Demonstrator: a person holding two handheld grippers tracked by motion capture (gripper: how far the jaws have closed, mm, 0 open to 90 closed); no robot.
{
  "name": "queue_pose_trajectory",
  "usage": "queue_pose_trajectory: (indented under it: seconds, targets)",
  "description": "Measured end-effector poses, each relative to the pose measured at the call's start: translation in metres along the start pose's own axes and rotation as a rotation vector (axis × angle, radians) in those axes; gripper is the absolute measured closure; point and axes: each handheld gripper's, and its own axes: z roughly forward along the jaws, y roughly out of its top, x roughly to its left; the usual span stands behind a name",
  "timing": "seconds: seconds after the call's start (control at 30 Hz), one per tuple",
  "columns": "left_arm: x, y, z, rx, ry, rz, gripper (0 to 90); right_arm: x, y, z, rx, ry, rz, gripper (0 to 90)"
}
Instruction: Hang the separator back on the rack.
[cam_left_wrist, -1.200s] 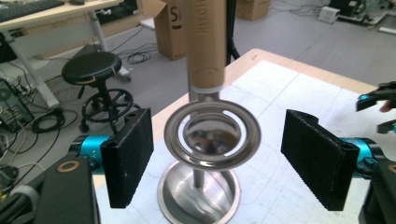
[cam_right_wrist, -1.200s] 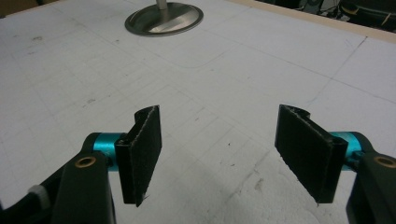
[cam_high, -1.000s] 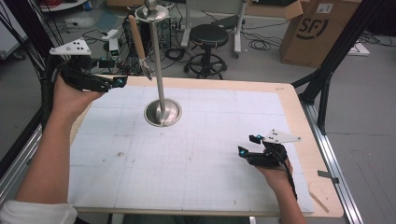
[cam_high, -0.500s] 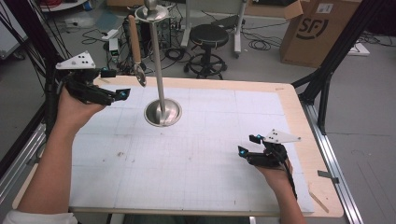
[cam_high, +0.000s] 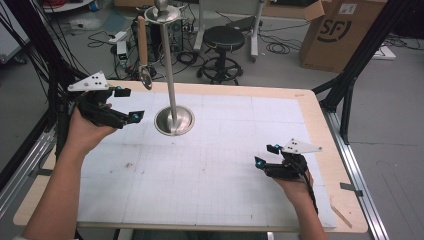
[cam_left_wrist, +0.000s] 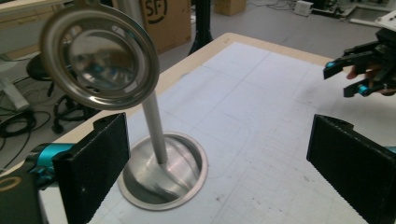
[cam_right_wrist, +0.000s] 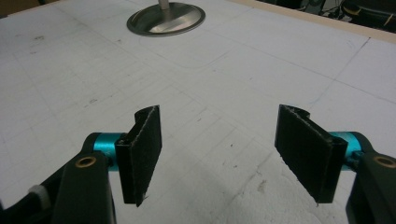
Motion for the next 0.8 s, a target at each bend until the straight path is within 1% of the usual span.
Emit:
queue_pose_trajectory:
  seconds: [0.1, 0.17, 0.23, 0.43, 0.5, 0.57, 0.67, 0.77, 0.8]
  targets:
    - [-0.005, -0.01, 0.003, -0.016, -0.038, -0.002, 6.7, 0.0, 0.0, 0.0, 0.001, 0.0, -0.002, 30.9]
    - [-0.01, -0.019, 0.007, -0.031, -0.069, -0.012, 6.5, 0.0, 0.0, 0.0, 0.001, 0.0, -0.002, 30.9]
    - [-0.013, -0.028, 0.011, -0.032, -0.09, -0.015, 5.8, 0.0, 0.0, 0.0, 0.002, -0.001, -0.002, 30.9]
    - [-0.021, -0.057, 0.026, -0.015, -0.125, -0.05, 5.6, 0.0, 0.0, 0.0, 0.003, 0.005, -0.003, 30.9]
    - [-0.024, -0.064, 0.029, -0.009, -0.132, -0.06, 3.2, 0.0, 0.0, 0.0, 0.003, 0.003, -0.004, 30.9]
    - [-0.027, -0.069, 0.032, -0.006, -0.139, -0.067, 2.7, 0.001, 0.0, 0.001, 0.005, 0.006, -0.004, 30.9]
    - [-0.032, -0.074, 0.036, 0.01, -0.148, -0.056, 2.6, 0.0, 0.0, 0.001, 0.004, 0.006, -0.009, 30.9]
    - [-0.037, -0.081, 0.039, 0.009, -0.165, -0.061, 1.7, 0.0, 0.0, 0.001, 0.002, 0.004, -0.005, 30.9]
    - [-0.037, -0.084, 0.04, 0.019, -0.166, -0.063, 1.7, 0.0, 0.0, 0.0, 0.003, 0.002, -0.005, 30.9]
